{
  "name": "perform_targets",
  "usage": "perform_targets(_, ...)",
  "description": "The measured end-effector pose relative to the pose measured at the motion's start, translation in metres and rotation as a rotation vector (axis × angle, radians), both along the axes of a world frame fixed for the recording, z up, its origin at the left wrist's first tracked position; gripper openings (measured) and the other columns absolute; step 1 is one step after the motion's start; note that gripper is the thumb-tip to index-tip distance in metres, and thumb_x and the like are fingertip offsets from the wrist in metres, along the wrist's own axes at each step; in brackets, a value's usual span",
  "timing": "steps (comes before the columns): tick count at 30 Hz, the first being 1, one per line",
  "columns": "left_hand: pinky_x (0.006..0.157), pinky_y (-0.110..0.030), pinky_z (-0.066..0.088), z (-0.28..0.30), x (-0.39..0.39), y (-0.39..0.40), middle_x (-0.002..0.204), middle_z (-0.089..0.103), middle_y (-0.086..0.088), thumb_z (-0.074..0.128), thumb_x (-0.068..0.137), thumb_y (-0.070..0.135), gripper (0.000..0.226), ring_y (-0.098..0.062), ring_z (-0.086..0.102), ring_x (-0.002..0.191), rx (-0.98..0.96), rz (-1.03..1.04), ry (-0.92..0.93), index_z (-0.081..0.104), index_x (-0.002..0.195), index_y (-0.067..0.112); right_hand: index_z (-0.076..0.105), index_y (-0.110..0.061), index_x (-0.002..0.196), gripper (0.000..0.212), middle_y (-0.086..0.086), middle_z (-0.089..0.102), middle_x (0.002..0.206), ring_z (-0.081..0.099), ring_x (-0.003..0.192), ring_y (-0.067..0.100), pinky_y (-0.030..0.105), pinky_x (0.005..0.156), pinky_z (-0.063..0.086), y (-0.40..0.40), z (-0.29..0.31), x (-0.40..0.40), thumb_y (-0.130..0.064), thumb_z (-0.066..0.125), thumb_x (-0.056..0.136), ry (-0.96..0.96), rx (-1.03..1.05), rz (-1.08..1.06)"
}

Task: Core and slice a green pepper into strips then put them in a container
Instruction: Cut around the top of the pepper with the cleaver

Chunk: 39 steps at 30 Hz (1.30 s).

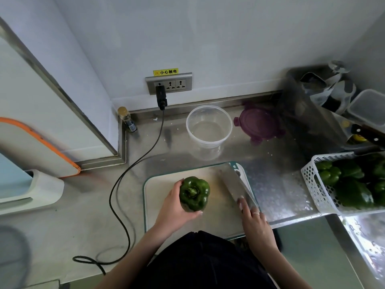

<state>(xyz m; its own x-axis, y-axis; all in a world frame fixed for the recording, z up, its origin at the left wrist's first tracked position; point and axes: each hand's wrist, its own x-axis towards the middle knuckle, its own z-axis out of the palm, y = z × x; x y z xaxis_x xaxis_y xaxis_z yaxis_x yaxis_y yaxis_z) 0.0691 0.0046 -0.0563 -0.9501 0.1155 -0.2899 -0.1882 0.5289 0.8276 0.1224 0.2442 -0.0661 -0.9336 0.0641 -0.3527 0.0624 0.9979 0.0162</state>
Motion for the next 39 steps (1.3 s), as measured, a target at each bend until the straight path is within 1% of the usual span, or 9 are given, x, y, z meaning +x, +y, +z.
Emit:
perform_targets(3, 0.100, -0.023, 0.038, 0.003, -0.003, -0.001, 0.130, 0.048, 0.010, 0.086, 0.053, 0.039, 0.103, -0.007, 0.047, 0.117, -0.021, -0.030, 0.030, 0.031, 0.140, 0.028, 0.013, -0.016, 0.150, 0.065, 0.014, 0.049, 0.122, 0.061, 0.096, 0.029, 0.036, 0.073, 0.053, 0.005, 0.006, -0.005, -0.003, 0.042, 0.093, 0.038, -0.160, -0.124)
perform_targets(6, 0.101, -0.021, 0.036, 0.004, -0.006, -0.006, 0.131, 0.046, 0.010, 0.087, 0.055, 0.035, 0.103, -0.007, 0.046, 0.118, -0.018, -0.031, 0.020, 0.030, 0.141, 0.028, 0.034, -0.022, 0.135, 0.038, 0.008, 0.054, 0.100, 0.060, 0.071, 0.029, 0.039, 0.056, 0.049, 0.009, 0.021, -0.013, -0.017, 0.038, 0.097, 0.147, -0.258, -0.283)
perform_targets(10, 0.104, -0.031, 0.041, -0.003, -0.005, -0.002, 0.130, 0.043, 0.009, 0.090, 0.047, 0.034, 0.106, -0.010, 0.047, 0.120, 0.104, 0.061, -0.058, 0.030, 0.135, 0.035, 0.042, -0.032, 0.112, 0.021, -0.001, 0.060, 0.076, 0.057, 0.065, 0.025, 0.033, 0.054, 0.042, 0.026, 0.040, -0.024, -0.047, 0.038, 0.098, 0.118, -0.317, -0.402)
perform_targets(13, 0.094, -0.026, 0.048, -0.006, -0.001, 0.009, 0.121, 0.051, 0.012, 0.093, 0.039, 0.036, 0.102, -0.007, 0.053, 0.112, 0.133, 0.185, -0.037, 0.037, 0.125, 0.037, 0.052, -0.025, 0.098, 0.010, 0.002, 0.061, 0.065, 0.059, 0.057, 0.023, 0.038, 0.052, 0.048, 0.034, 0.048, -0.029, -0.031, 0.044, 0.098, 0.142, -0.489, -0.449)
perform_targets(17, 0.091, -0.020, 0.043, 0.001, -0.001, 0.016, 0.120, 0.051, 0.012, 0.090, 0.045, 0.030, 0.097, -0.008, 0.051, 0.110, 0.025, 0.129, 0.067, 0.037, 0.127, 0.033, 0.052, -0.018, 0.088, 0.012, 0.007, 0.064, 0.063, 0.064, 0.052, 0.019, 0.042, 0.056, 0.057, 0.042, 0.070, -0.035, -0.020, 0.046, 0.098, 0.067, -0.696, -0.449)
perform_targets(21, 0.092, -0.024, 0.035, 0.006, -0.004, 0.018, 0.118, 0.043, 0.009, 0.086, 0.051, 0.020, 0.092, -0.014, 0.043, 0.112, -0.094, 0.037, 0.167, 0.035, 0.128, 0.026, 0.056, -0.016, 0.092, 0.016, 0.001, 0.064, 0.072, 0.060, 0.066, 0.022, 0.038, 0.061, 0.049, 0.051, 0.094, -0.045, -0.030, 0.050, 0.095, 0.004, -0.616, -0.315)
perform_targets(26, 0.094, -0.021, 0.029, 0.005, -0.003, 0.013, 0.122, 0.042, 0.007, 0.083, 0.050, 0.014, 0.090, -0.016, 0.041, 0.115, -0.167, 0.055, 0.205, 0.038, 0.128, 0.021, 0.052, -0.022, 0.072, 0.032, -0.006, 0.057, 0.061, 0.057, 0.060, 0.014, 0.034, 0.059, 0.048, 0.051, 0.124, -0.045, -0.048, 0.050, 0.092, -0.028, -0.485, -0.156)
perform_targets(29, 0.096, -0.023, 0.029, 0.004, -0.005, 0.018, 0.124, 0.045, 0.003, 0.082, 0.049, 0.009, 0.090, -0.018, 0.042, 0.116, -0.144, 0.122, 0.203, 0.040, 0.128, 0.017, 0.053, -0.022, 0.077, 0.032, -0.006, 0.057, 0.062, 0.058, 0.059, 0.015, 0.033, 0.058, 0.050, 0.042, 0.130, -0.040, -0.049, 0.046, 0.093, -0.051, -0.420, -0.046)
perform_targets(39, 0.101, -0.025, 0.023, 0.002, -0.008, 0.034, 0.127, 0.040, 0.007, 0.075, 0.048, 0.012, 0.090, -0.020, 0.035, 0.121, -0.128, 0.119, 0.255, 0.040, 0.131, 0.016, 0.048, -0.025, 0.077, 0.031, -0.001, 0.058, 0.066, 0.059, 0.063, 0.021, 0.039, 0.062, 0.053, 0.029, 0.124, -0.037, -0.048, 0.042, 0.096, -0.063, -0.451, -0.058)
